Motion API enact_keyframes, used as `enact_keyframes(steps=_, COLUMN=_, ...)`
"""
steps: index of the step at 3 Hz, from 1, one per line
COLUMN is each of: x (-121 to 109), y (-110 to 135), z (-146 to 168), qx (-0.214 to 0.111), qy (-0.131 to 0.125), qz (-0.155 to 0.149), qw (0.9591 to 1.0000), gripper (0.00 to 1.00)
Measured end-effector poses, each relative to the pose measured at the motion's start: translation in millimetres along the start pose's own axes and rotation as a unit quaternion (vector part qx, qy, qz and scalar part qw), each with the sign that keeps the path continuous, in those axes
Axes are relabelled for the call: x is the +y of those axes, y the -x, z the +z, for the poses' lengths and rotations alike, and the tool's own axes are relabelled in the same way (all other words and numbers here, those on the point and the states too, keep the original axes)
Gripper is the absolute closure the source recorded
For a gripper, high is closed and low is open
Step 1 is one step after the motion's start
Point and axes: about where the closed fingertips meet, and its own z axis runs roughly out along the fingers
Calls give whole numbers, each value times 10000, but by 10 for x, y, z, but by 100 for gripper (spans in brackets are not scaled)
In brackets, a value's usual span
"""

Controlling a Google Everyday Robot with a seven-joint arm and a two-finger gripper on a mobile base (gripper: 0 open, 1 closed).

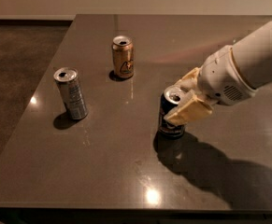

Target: Move pepsi can near orange can

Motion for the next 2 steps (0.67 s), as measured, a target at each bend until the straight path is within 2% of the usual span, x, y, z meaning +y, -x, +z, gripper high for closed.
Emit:
enact_keyframes(steps=1, x=-193, y=240, z=-61, qx=24, qy=-286, qz=14, qw=9996, gripper=100)
enact_keyframes(steps=2, x=-404, y=446, z=-70, qx=47, qy=-560, qz=116, qw=9984, gripper=100)
